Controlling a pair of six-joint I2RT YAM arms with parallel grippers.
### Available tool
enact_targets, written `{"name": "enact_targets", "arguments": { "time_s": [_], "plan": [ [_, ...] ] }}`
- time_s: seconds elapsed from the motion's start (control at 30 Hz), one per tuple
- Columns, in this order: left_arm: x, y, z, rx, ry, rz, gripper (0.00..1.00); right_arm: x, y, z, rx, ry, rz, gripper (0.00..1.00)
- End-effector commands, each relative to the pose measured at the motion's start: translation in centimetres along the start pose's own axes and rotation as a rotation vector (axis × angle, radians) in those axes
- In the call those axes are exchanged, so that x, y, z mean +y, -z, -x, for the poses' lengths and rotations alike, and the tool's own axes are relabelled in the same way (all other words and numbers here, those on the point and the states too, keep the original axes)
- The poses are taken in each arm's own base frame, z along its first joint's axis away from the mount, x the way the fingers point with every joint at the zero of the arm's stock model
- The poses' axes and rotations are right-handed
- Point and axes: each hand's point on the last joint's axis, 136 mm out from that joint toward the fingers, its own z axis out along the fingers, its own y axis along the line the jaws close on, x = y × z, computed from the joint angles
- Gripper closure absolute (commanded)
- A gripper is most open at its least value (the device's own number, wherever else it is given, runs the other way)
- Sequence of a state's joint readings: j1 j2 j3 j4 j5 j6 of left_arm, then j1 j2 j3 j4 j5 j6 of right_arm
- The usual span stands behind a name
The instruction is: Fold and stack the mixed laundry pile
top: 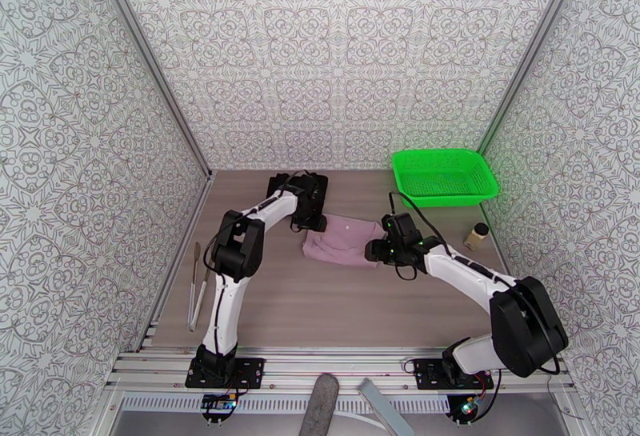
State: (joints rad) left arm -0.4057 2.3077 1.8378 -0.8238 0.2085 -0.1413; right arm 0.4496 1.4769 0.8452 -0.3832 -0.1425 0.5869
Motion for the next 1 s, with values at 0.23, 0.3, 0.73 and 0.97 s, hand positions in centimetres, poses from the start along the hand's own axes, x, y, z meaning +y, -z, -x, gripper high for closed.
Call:
{"name": "enact_targets", "arguments": {
  "time_s": [0.23, 0.3, 0.73, 0.97],
  "plan": [
    [-5.1, -6.7, -4.8, 0.150, -0.035, -0.129, 0.94, -0.1, -4.4, 0.5, 0.019, -0.101, 0.014, 0.35],
    [-5.1, -6.7, -4.8, 0.149, -0.034, -0.125, 1.00, 0.0, -4.7, 0.8, 0.015, -0.105, 0.015, 0.35],
    [-4.4, -6.5, -4.7, 0.121, -0.002, -0.107, 1.00, -1.1, -6.9, 0.0, 0.043, -0.127, -0.024, 0.66],
    [-4.5, -3.6, -2.8, -0.019, 0.058, -0.153, 1.00, -0.4, -6.1, 0.8, 0.047, -0.089, -0.023, 1.00]
  ]
}}
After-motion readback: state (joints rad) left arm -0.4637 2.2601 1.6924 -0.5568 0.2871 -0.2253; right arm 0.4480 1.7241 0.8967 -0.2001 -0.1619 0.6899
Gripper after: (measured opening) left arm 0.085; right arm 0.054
